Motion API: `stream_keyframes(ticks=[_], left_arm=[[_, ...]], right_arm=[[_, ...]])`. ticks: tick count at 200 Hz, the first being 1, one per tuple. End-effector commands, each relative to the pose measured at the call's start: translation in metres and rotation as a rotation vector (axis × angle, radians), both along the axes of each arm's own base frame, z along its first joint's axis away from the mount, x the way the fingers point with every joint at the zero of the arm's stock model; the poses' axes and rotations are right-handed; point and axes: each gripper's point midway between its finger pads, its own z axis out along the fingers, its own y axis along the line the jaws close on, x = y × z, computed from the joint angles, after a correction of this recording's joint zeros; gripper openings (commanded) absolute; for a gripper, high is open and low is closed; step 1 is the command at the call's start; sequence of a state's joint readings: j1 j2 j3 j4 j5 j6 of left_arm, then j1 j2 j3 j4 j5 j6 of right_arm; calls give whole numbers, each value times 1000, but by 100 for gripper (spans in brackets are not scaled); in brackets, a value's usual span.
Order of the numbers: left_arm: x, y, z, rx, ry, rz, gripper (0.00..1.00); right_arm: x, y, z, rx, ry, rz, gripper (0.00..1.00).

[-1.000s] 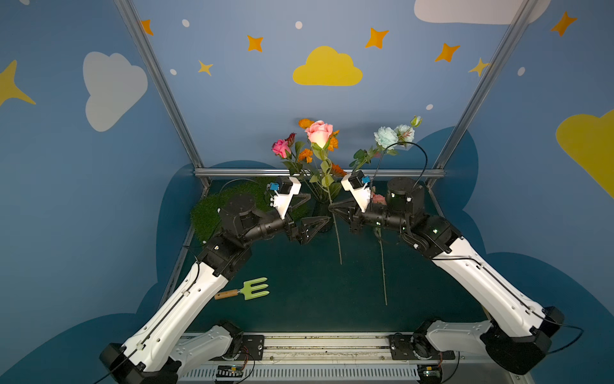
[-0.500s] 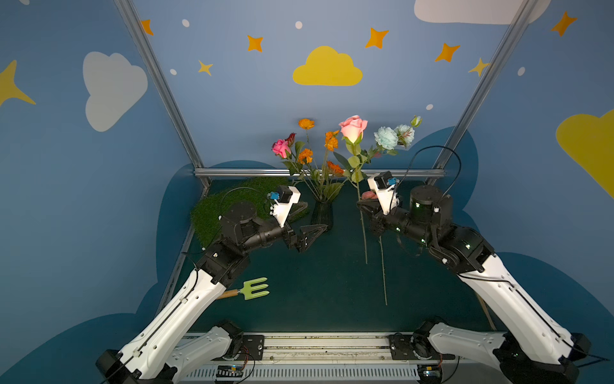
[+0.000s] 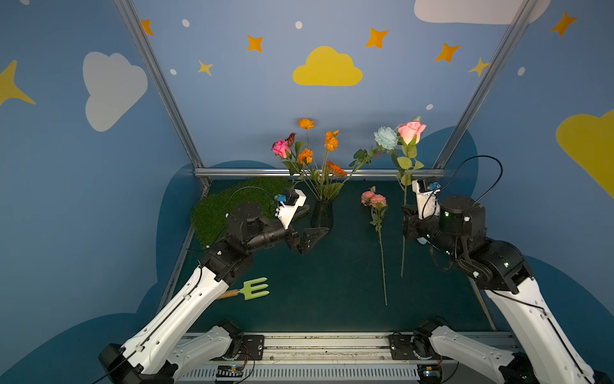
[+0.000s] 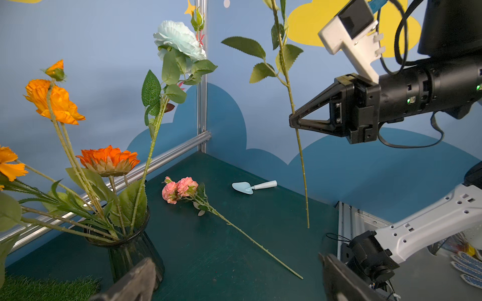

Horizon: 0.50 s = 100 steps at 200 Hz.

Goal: Pick out pink flowers from the vase
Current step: Place the flower at the center of the board.

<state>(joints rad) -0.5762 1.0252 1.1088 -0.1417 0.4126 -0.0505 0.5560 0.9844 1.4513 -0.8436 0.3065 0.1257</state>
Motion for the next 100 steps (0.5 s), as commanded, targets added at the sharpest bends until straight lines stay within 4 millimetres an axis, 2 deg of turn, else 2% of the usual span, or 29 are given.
stream_keyframes(ticks=[1,37,100], left_arm=[[2,0,-6,19,-2,10,100],[5,-2,-13,26,8,9,100],[6,-4,-18,32,14,4,100]], right_arm=[[-1,-23,-28,8,112,-111,0],[8,-44,-57,25,221,-216,0],[39,-55,-120,64,382,-263,0]])
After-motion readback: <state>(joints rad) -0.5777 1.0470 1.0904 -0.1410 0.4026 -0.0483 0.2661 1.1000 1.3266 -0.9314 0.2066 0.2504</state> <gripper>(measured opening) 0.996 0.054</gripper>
